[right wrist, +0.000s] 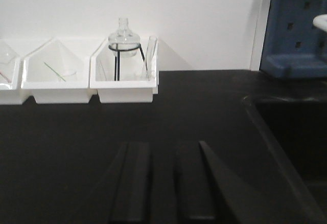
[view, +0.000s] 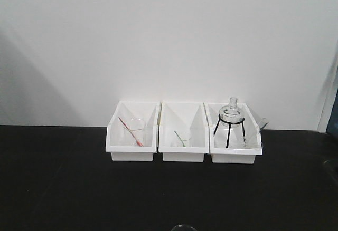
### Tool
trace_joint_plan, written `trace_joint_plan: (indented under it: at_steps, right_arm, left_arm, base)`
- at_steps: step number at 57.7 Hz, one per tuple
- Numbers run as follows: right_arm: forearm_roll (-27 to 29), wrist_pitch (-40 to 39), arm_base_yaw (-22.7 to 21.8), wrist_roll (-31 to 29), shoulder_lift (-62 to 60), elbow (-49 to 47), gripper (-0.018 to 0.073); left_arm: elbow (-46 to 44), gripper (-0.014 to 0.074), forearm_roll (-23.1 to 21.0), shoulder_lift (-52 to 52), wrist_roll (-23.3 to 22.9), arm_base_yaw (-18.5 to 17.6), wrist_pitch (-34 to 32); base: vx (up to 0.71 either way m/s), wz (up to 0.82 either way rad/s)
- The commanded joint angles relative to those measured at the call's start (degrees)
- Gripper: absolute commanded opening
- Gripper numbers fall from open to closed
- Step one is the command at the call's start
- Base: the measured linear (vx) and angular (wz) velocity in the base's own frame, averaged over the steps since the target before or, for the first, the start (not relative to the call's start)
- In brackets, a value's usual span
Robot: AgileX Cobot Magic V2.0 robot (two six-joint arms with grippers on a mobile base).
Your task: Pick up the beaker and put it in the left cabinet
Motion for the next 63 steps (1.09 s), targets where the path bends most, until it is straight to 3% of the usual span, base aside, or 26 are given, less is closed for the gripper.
trace_joint_plan:
  at_steps: [1,16,20,25,34,53,63]
  right_arm:
    - [-0.54,-6.45,-0.18,-0.3,3.55,-2.06,0.0371]
    - [-1.21,-19.36,-0.12,-0.03,15.9,-2.06,0.056]
    - [-4.69,-23.02,-0.12,-0.03,19.9,-2.06,0.0599]
    - [-13.12,-27.78,0.77,1.24,25.21,-2.06,0.063]
    - [-24.15,-40.23,6.84,9.53,36.59,-2.06,0.063]
    - [-24.15,-58.25,17.07,7.27,62.69,-3.96,0.0627]
    - [-23.59,-61.07,21.81,4.35,75.41,-11.36,0.0627]
  left_arm:
    - [-1.07,-0.0006,-0.61,-0.59,-0.07,-0.32,-4.74]
    - [-1.07,-0.0006,-0.61,-0.59,-0.07,-0.32,-4.74]
    - [-1.07,-0.0006,-0.61,-0.59,-0.07,-0.32,-4.74]
    - [-1.07,-0.0006,-0.61,-0.59,-0.07,-0.32,-4.74]
    - [-1.07,-0.0006,-0.61,-0.59,-0.07,-0.32,-4.74]
    - [-1.07,-0.0006,-0.61,-0.59,-0.07,-0.32,-4.74]
    - [-1.07,-0.0006,-0.61,-0.59,-0.07,-0.32,-4.74]
  base:
    - [0.0,0.0]
    - [0.0,0.0]
    - [0.0,0.0]
    - [0.0,0.0]
    - [0.0,0.0]
    - [0.0,0.0]
    - [0.0,0.0]
